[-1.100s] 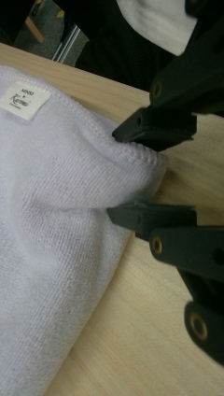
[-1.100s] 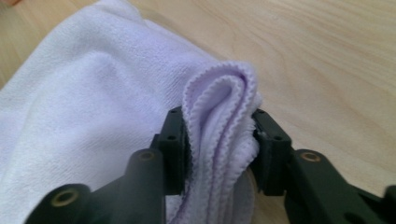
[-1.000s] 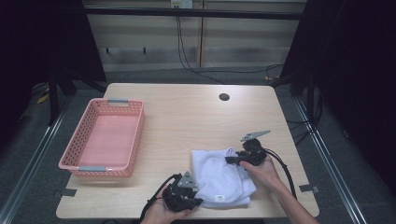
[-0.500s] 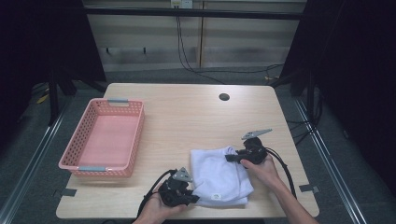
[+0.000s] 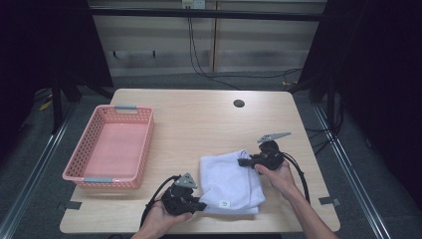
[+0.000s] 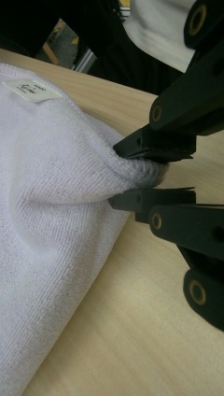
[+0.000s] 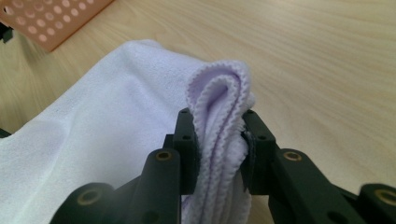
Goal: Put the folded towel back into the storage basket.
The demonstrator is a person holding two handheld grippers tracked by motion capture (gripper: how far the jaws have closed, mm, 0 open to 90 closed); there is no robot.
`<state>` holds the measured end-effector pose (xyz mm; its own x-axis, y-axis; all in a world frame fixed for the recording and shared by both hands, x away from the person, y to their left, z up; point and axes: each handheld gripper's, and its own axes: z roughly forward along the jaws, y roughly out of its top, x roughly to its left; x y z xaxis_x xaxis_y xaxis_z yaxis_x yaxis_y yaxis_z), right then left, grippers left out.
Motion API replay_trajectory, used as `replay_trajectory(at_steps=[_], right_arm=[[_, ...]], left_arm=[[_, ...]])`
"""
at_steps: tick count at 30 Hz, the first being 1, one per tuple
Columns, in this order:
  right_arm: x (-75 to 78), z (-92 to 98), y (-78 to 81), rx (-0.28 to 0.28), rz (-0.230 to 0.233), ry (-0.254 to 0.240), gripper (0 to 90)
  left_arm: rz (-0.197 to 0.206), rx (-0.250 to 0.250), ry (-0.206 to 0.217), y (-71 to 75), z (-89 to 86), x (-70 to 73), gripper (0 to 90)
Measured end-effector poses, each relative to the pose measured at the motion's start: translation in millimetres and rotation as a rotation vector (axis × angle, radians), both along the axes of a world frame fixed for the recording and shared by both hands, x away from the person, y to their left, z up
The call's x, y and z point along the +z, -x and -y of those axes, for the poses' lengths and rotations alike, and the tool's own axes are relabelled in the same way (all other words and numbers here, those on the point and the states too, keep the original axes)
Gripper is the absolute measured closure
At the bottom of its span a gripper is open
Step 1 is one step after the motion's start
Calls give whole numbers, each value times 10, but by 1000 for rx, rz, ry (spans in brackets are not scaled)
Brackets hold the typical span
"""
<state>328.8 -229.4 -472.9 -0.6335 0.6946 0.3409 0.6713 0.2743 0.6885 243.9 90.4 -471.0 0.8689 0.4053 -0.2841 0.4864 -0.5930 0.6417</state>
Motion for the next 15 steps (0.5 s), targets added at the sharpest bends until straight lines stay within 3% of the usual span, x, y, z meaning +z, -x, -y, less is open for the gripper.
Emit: replay_trajectory(at_steps=[4, 15], right_arm=[[41, 42, -4, -2, 0, -10, 715], [156, 124, -44, -19, 14, -51, 716]], left_arm=[[9, -5, -12, -35, -19, 61, 779], [12, -9, 3, -124, 10, 196, 777]])
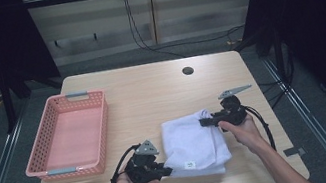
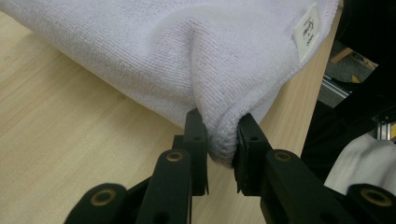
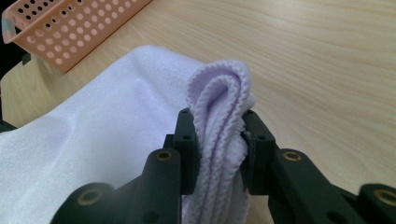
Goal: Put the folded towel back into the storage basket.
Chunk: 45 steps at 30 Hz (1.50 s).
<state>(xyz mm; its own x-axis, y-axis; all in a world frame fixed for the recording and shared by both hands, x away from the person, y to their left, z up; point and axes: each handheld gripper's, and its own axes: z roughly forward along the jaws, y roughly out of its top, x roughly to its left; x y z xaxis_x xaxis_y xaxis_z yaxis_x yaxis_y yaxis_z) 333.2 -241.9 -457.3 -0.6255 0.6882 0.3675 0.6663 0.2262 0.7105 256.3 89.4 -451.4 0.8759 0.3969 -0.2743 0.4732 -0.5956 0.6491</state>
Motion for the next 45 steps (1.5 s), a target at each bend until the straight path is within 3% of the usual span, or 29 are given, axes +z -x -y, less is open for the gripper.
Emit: replay_trajectory(at_steps=[3, 7, 10, 14, 22, 29, 32, 34, 45], right_arm=[[39, -6, -29, 1, 4, -1, 717], [104, -14, -74, -2, 15, -2, 718], [155, -20, -112, 1, 12, -11, 718], [223, -34, -165, 7, 12, -18, 718], [342, -61, -275, -2, 14, -36, 719], [455, -63, -337, -10, 24, -40, 719], [483, -69, -350, -6, 24, -39, 720], [504, -74, -368, -4, 28, -42, 720], [650, -236, -487, 22, 41, -44, 721]], left_arm=[[4, -14, 2, -30, -1, 32, 777], [4, 4, 12, -64, -11, 86, 777], [9, -11, -4, -92, -22, 136, 778], [13, 22, 25, -119, -65, 227, 778], [22, 38, 49, -209, -121, 341, 777], [33, 41, 47, -250, -112, 411, 777], [45, 36, 26, -261, -103, 462, 777], [46, 42, 37, -267, -113, 493, 777], [60, 72, 33, -305, -285, 595, 777]])
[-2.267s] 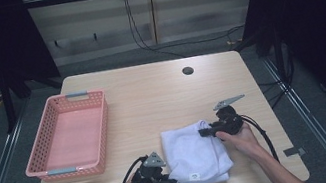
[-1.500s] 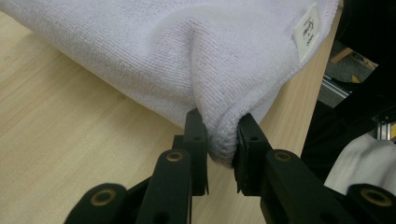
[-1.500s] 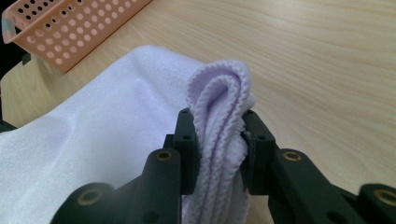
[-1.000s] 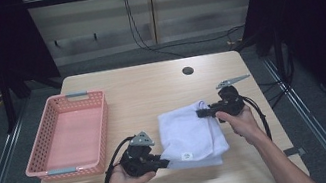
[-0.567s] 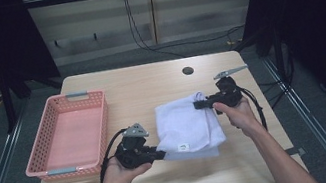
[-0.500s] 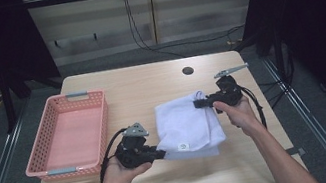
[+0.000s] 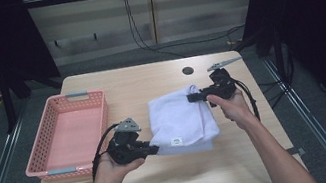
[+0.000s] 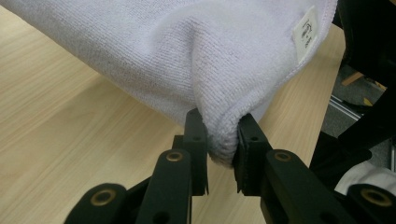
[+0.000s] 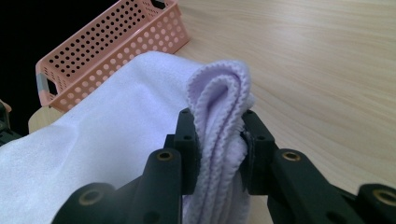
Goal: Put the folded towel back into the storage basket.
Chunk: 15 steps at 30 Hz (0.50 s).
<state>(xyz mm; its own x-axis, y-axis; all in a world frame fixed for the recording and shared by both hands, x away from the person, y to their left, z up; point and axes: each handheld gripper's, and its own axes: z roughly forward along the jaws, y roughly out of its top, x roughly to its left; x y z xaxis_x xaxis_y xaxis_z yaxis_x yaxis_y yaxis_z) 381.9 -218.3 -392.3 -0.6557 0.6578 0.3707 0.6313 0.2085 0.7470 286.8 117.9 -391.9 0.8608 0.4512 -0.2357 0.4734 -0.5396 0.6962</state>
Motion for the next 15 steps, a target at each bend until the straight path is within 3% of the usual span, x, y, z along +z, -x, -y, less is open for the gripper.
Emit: replay_trajectory(at_steps=[15], right_arm=[[142, -340, -170, 57, 8, 4, 723]], left_arm=[[12, 48, -18, -6, -286, 152, 777]])
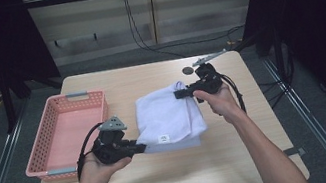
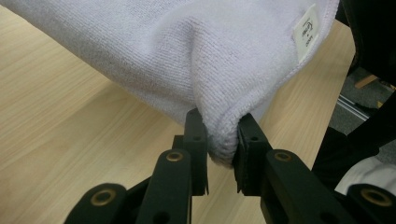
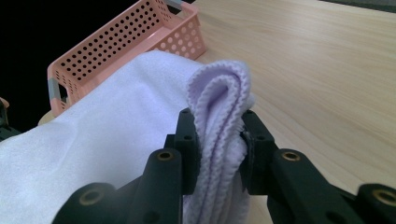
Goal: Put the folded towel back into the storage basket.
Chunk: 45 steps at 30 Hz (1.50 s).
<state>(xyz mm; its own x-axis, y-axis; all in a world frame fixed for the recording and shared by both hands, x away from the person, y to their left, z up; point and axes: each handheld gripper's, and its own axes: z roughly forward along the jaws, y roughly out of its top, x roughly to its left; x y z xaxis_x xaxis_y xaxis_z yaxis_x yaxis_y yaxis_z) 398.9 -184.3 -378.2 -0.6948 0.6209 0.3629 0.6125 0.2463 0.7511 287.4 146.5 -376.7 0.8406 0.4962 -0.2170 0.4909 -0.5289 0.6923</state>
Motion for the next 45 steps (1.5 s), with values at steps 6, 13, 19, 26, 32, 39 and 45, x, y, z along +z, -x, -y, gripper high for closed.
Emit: replay_trajectory(at_steps=[6, 13, 19, 26, 32, 39, 45], right_arm=[[37, -132, -63, 20, 2, -3, 724], [72, -306, -147, 35, 5, -1, 723], [132, -452, -195, 49, 14, 0, 723], [176, -647, -250, 70, 24, 1, 724], [213, -819, -323, 90, 27, 7, 724], [288, -991, -379, 105, 34, 11, 724], [363, -1161, -408, 123, 45, 13, 724]], left_arm=[[-4, 18, 4, -13, -119, 11, 777], [7, 47, 4, -25, -285, 57, 777], [18, 71, 15, -25, -439, 88, 778], [26, 102, 22, -17, -607, 116, 778], [31, 124, 22, -23, -747, 148, 778], [40, 153, 33, -8, -900, 184, 778], [50, 175, 36, 6, -1065, 229, 778]])
